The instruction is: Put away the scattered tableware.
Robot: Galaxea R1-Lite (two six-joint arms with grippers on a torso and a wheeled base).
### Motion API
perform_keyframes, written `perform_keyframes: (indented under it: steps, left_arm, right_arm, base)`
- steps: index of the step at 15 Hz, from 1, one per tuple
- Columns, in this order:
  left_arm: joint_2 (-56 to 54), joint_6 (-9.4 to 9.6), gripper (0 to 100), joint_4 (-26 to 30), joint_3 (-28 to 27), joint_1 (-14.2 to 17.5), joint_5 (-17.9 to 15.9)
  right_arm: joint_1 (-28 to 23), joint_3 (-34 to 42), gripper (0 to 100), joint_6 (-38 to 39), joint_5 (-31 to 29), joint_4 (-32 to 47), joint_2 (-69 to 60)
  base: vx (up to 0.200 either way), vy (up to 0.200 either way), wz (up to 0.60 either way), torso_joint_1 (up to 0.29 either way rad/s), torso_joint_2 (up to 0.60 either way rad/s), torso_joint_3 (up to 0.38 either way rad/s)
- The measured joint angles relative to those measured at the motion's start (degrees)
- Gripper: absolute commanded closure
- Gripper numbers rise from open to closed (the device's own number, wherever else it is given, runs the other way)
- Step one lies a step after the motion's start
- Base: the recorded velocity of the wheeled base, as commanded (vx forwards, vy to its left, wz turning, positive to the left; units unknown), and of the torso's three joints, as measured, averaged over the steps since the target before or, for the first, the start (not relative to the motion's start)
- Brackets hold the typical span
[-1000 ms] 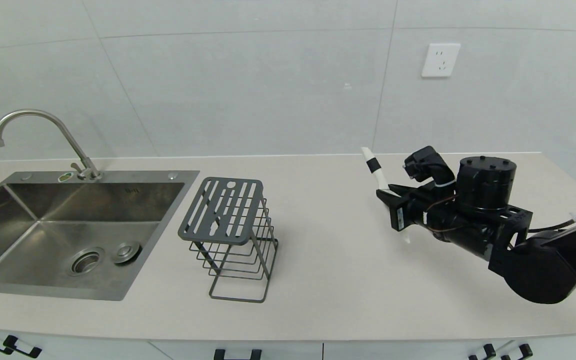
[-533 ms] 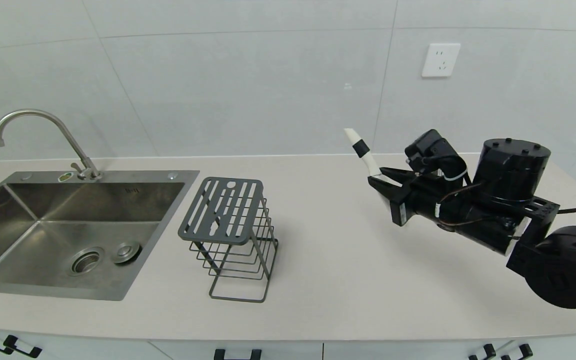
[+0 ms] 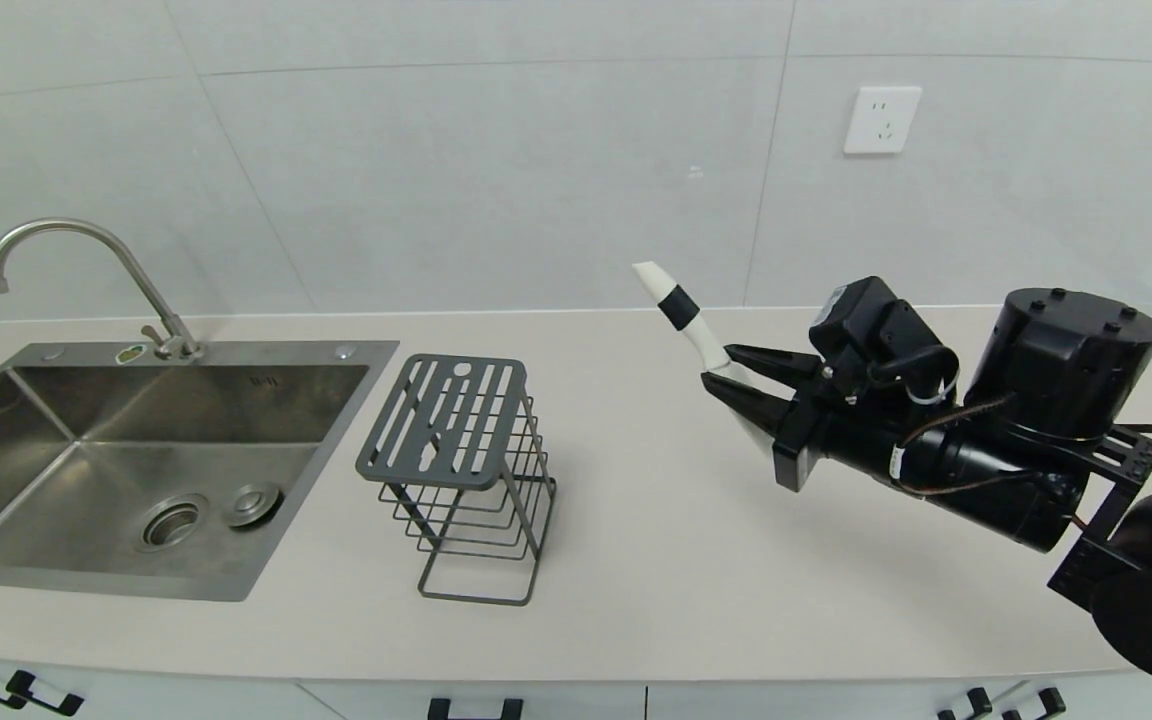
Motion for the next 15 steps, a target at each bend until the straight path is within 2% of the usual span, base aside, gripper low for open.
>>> perform_keyframes:
  steps: [6, 10, 13, 15]
  left_arm:
    - [9.5, 0.09, 0, -8.6, 2.9, -4.2, -1.3]
    - [17.7, 0.11, 0, -22.3, 3.2, -9.5, -4.0]
    - [24.6, 0.50, 0, -30.4, 2.7, -11.2, -7.5]
    - [29.9, 1.71, 0, -36.6, 2.2, -11.5, -8.9]
  right_arm:
    - [2.1, 1.0, 100, 0.2, 0.0, -1.0, 0.7]
    - [2.3, 3.3, 100, 0.4, 0.0, -1.6, -1.4]
    - [2.3, 4.6, 100, 1.4, 0.0, -2.3, -3.0]
    - [2.3, 4.7, 100, 1.6, 0.0, -2.4, -3.6]
  base:
    - [0.000, 0.000, 0.00, 0.000, 0.00, 0.000]
    - [0.000, 0.000, 0.00, 0.000, 0.00, 0.000]
    - [0.000, 0.000, 0.00, 0.000, 0.00, 0.000]
    - [0.000, 0.000, 0.00, 0.000, 0.00, 0.000]
